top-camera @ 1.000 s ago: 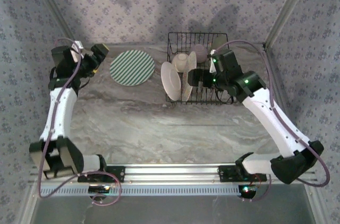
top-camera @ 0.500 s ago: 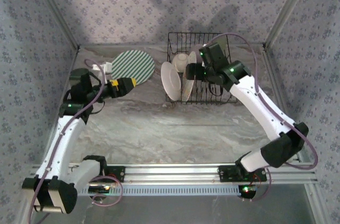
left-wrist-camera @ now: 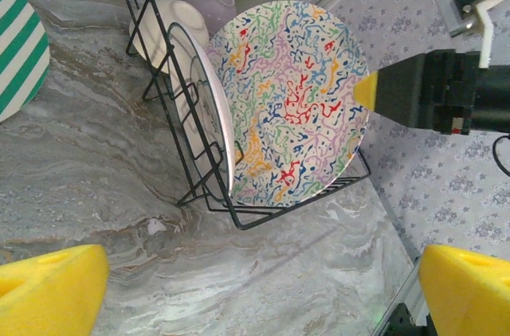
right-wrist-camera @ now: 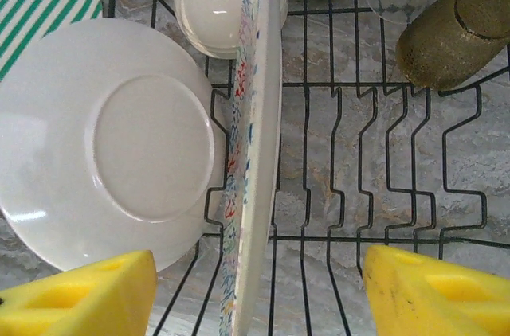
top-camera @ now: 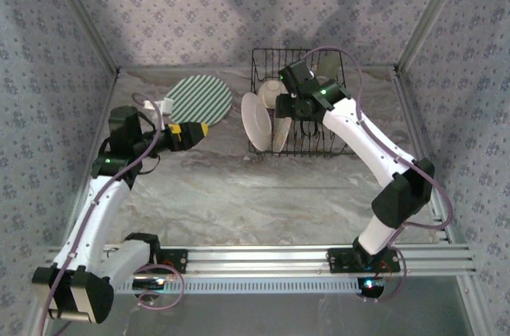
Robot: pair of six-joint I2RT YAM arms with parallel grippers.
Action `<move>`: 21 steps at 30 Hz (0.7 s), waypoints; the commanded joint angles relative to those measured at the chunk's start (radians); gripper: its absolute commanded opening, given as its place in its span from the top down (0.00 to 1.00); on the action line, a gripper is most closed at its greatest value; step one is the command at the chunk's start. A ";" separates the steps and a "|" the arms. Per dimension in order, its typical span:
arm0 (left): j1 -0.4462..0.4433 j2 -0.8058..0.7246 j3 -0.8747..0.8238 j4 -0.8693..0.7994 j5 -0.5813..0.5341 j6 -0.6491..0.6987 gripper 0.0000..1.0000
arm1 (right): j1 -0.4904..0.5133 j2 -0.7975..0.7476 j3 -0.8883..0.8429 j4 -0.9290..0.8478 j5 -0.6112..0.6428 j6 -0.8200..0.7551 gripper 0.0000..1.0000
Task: Unload the mixed dishes from the dish rack
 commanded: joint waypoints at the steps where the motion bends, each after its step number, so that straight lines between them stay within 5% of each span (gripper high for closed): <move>1: -0.010 -0.024 -0.007 0.023 0.014 0.023 0.01 | 0.013 0.017 0.040 -0.047 0.049 0.034 0.37; 21: -0.022 -0.016 -0.009 0.029 0.005 0.015 0.01 | 0.023 0.057 0.075 -0.072 0.085 0.040 0.77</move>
